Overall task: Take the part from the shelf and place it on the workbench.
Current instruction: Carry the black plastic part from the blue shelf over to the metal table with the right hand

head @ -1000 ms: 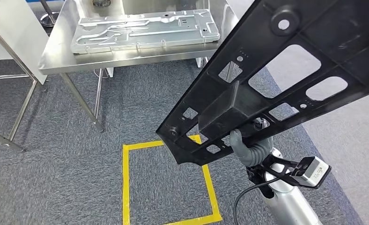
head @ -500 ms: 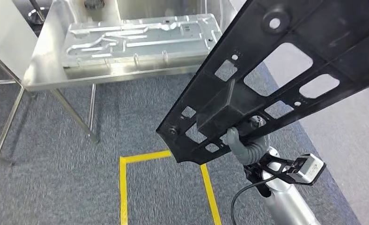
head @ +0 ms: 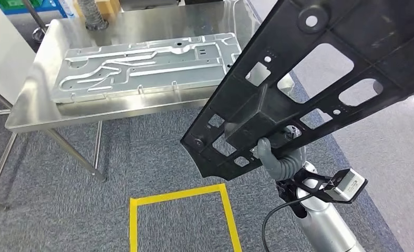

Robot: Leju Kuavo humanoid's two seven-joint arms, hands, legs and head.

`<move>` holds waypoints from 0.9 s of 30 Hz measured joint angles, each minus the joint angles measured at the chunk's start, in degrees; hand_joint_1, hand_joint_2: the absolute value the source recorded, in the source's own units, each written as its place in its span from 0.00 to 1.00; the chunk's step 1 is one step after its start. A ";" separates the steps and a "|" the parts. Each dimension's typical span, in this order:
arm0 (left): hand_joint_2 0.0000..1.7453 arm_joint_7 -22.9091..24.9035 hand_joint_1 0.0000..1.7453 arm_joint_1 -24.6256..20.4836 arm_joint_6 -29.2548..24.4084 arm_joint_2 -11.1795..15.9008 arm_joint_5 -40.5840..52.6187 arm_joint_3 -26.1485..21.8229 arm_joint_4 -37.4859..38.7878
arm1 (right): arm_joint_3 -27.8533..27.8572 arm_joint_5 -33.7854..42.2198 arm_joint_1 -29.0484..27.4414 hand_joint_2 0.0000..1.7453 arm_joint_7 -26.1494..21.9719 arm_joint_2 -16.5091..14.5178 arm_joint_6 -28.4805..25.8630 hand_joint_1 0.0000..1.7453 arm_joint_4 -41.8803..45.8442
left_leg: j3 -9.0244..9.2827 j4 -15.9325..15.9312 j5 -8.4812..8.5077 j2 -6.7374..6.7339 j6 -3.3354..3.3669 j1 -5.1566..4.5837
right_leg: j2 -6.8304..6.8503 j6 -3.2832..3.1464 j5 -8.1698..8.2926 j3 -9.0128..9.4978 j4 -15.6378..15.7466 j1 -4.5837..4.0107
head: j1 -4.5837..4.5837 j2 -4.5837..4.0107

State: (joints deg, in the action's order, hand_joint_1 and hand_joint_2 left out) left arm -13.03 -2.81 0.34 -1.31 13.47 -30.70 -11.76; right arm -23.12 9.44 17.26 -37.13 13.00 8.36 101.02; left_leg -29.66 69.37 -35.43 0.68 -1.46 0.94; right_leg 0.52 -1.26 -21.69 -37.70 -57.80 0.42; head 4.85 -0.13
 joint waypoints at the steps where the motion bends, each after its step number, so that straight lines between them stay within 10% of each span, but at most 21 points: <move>1: 1.00 -0.01 0.00 -0.03 0.02 -0.02 0.02 -0.02 0.00 | -0.02 0.00 0.01 1.00 0.01 0.01 -0.01 1.00 0.00 | -2.20 2.36 -2.18 -0.02 0.07 -0.08 | -0.09 -0.20 -0.53 0.54 -0.01 -0.22 | 0.00 0.00; 3: 1.00 -0.01 0.00 0.00 0.01 -0.01 -0.05 -0.07 0.00 | -0.05 0.00 0.00 1.00 0.02 0.01 -0.01 1.00 0.00 | -4.78 2.70 -3.76 -0.05 0.62 -0.36 | -0.33 -0.44 -1.60 1.81 -0.03 -0.69 | 0.00 0.00; 8: 1.00 0.00 0.00 0.07 -0.02 0.10 -0.06 -0.15 0.00 | -0.14 -0.01 0.05 1.00 0.04 0.01 0.01 1.00 -0.08 | -3.28 -10.68 8.07 0.21 2.91 -1.97 | -0.69 -0.19 -3.48 4.37 -0.09 -1.18 | 0.00 0.00; 12: 1.00 -0.02 0.00 -0.09 -0.08 0.12 -0.09 -0.20 0.00 | -0.24 -0.05 0.15 1.00 0.09 0.01 -0.01 1.00 -0.01 | -2.51 -12.36 9.98 0.18 3.76 -1.75 | -0.87 0.92 -4.62 4.50 -0.71 -1.25 | 0.00 0.00; 15: 1.00 -0.02 0.00 -0.24 -0.06 0.08 -0.08 -0.24 0.00 | -0.23 -0.13 0.17 1.00 0.12 -0.09 -0.02 1.00 0.04 | -2.03 -13.15 10.55 0.05 4.05 -1.40 | -0.79 1.99 -9.20 0.75 -8.71 -0.65 | 0.00 0.00; 18: 1.00 -0.03 0.00 -0.17 0.08 0.05 -0.10 -0.42 0.00 | -0.24 -0.28 -0.10 1.00 0.16 -0.21 -0.07 1.00 0.01 | -1.96 -13.11 10.17 0.09 3.87 -1.27 | -0.74 3.02 -10.84 -3.02 -15.68 0.45 | 0.00 0.00; 21: 1.00 -0.05 0.00 -0.17 0.15 -0.01 -0.11 -0.65 0.00 | -0.23 -0.33 -0.16 1.00 0.17 -0.22 -0.08 1.00 -0.01 | -1.49 -12.64 9.38 0.19 3.05 -0.84 | -0.41 3.87 -5.48 1.41 -6.28 1.25 | -0.01 0.00; 23: 1.00 -0.13 0.00 -0.24 0.18 -0.01 -0.13 -0.82 0.00 | -0.24 -0.36 -0.16 1.00 0.19 -0.22 -0.08 1.00 0.00 | -1.43 -12.19 8.75 0.23 2.30 -0.80 | -0.43 3.45 -4.05 4.01 -0.95 1.19 | 0.00 0.00; 27: 1.00 -0.26 0.00 -0.32 0.28 -0.17 -0.13 -1.03 0.00 | -0.21 -0.37 -0.09 1.00 0.19 0.02 -0.05 1.00 0.04 | -1.24 -11.69 7.79 0.16 0.83 -0.51 | -0.62 1.49 -4.53 4.86 0.20 0.73 | 0.00 0.00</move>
State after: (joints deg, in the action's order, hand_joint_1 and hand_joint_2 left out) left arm -13.29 -3.13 0.62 -1.49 13.34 -31.73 -11.76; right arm -23.33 9.07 17.17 -36.94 13.02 8.31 101.06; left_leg -30.91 57.68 -27.64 0.84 -0.63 0.43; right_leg -0.10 0.22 -26.21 -32.85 -57.60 1.15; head 4.85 -0.13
